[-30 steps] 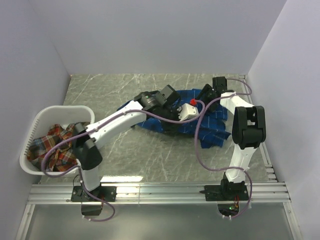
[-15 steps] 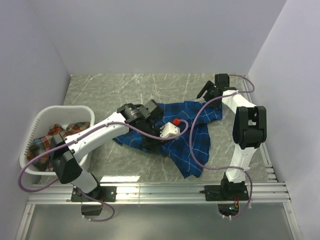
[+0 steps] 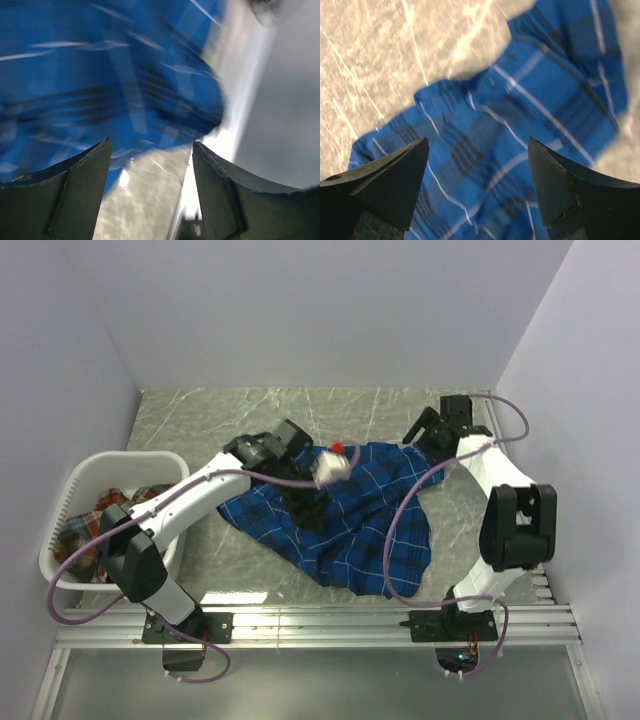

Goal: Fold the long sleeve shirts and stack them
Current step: Flatten the shirt out

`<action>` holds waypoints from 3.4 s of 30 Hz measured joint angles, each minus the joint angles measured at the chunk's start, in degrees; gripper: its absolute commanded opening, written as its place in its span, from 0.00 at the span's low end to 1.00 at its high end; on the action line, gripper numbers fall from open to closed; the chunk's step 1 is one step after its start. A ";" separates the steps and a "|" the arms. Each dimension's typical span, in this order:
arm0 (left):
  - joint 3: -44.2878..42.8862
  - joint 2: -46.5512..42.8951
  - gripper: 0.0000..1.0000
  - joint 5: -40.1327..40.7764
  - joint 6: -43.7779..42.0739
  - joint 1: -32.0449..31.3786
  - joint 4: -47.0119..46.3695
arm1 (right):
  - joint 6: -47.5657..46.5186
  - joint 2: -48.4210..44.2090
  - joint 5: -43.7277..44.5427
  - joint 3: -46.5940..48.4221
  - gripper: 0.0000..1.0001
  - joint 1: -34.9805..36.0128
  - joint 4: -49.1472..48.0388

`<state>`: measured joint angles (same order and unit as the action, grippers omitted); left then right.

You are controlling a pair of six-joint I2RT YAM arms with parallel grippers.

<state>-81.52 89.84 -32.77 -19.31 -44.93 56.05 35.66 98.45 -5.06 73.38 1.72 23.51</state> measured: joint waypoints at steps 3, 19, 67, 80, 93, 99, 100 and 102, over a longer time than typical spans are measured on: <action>0.17 0.00 0.72 2.36 6.80 6.93 -6.97 | 0.92 -5.01 1.22 -5.40 0.85 -0.22 0.52; 17.73 2.36 0.72 17.07 37.27 26.38 -28.65 | 9.97 -1.62 -0.31 -15.04 0.81 -9.20 -6.80; -6.95 -8.57 0.79 32.20 50.75 37.46 -34.10 | -26.82 -20.72 -34.07 7.45 0.00 42.56 5.05; 2.54 -18.16 0.80 33.62 50.42 37.88 -29.90 | -34.71 -20.74 -39.41 17.73 0.40 61.13 15.06; 7.98 -14.47 0.77 27.85 48.68 37.75 -29.53 | -19.50 -25.66 -13.55 -7.82 0.84 33.77 10.36; 10.34 -7.50 0.79 26.75 50.10 34.67 -29.59 | -10.67 -27.21 -5.97 -15.69 0.83 20.61 8.00; 10.47 -6.01 0.79 26.86 50.53 33.38 -29.64 | -9.29 -26.88 -5.14 -16.98 0.83 19.10 7.48; 10.16 -3.34 0.78 27.28 51.32 31.01 -29.81 | -6.91 -25.88 -4.26 -18.97 0.83 16.70 6.27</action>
<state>-71.35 86.50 -5.50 32.01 -13.91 26.24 28.75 72.58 -9.32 54.41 18.41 29.78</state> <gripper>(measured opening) 0.788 0.831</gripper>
